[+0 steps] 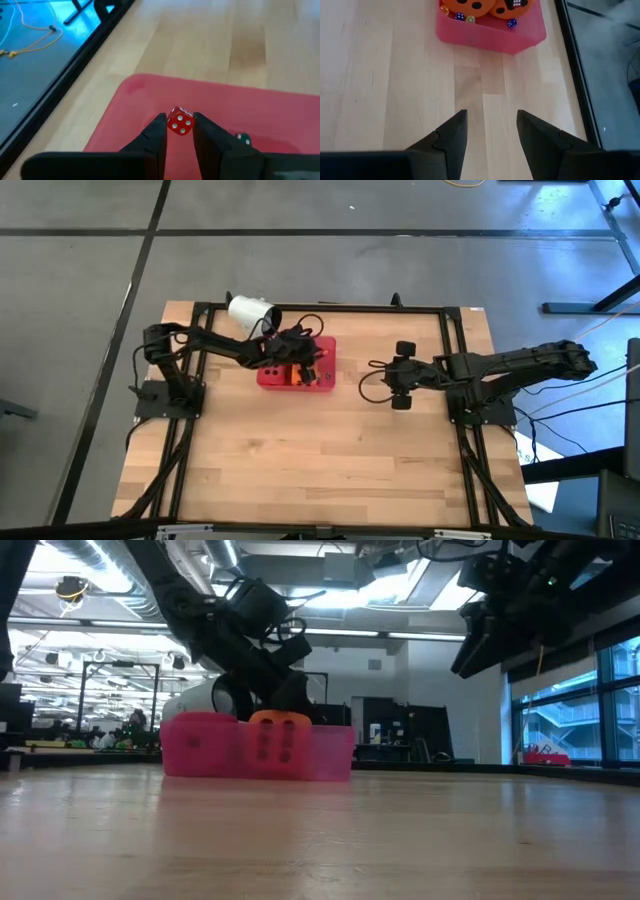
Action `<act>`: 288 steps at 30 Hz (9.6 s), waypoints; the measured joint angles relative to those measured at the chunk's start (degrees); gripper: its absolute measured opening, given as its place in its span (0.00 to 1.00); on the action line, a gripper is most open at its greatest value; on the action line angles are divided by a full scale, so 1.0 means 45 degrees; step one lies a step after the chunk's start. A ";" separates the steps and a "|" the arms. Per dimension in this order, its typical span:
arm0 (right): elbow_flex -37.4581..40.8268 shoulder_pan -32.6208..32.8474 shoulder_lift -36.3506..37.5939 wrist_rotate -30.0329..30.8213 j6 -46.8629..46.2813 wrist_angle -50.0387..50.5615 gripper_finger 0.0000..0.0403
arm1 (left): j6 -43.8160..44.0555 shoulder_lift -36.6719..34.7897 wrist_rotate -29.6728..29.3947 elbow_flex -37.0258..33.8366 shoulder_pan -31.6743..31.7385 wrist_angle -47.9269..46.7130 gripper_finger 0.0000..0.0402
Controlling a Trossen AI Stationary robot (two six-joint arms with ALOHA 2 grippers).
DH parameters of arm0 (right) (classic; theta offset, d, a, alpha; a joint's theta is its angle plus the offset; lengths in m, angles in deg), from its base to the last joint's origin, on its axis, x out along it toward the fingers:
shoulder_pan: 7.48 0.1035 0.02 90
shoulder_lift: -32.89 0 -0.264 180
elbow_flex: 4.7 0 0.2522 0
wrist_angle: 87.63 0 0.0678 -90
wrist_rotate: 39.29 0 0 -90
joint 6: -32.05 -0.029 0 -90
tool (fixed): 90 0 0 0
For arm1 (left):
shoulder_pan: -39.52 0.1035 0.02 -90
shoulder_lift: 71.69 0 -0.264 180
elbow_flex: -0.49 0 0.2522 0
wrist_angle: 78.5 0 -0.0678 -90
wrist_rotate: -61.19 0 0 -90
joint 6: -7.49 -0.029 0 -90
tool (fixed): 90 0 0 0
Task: Pick & Place Dice
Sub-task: Put the small red dice into the red bin, then adjust the big orange dice in the red bin, then return to Home Position
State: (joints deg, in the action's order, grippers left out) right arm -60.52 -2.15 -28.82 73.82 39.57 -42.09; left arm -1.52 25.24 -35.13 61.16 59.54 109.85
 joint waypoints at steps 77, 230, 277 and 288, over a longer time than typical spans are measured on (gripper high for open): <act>0.0593 0.0589 0.2887 -0.3012 0.1697 -0.3528 0.43 | -0.0126 -0.9505 -0.5456 -0.0342 -0.5799 -0.7673 0.00; 0.9136 0.0699 1.3716 -0.5673 -0.0854 -0.7877 0.04 | 0.0181 -2.1421 -0.3964 -1.0273 -0.7177 -0.4187 0.02; 0.9136 0.0696 1.3716 -0.5668 -0.0849 -0.7878 0.04 | 0.0179 -2.1421 -0.3959 -1.0273 -0.7177 -0.4187 0.01; 0.9136 0.0695 1.3716 -0.5668 -0.0849 -0.7882 0.04 | 0.0179 -2.1421 -0.3959 -1.0273 -0.7179 -0.4187 0.01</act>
State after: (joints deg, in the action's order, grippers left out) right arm -19.41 0.97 32.90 48.32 35.75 -77.55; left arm -0.71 -71.16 -52.95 14.93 27.24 91.01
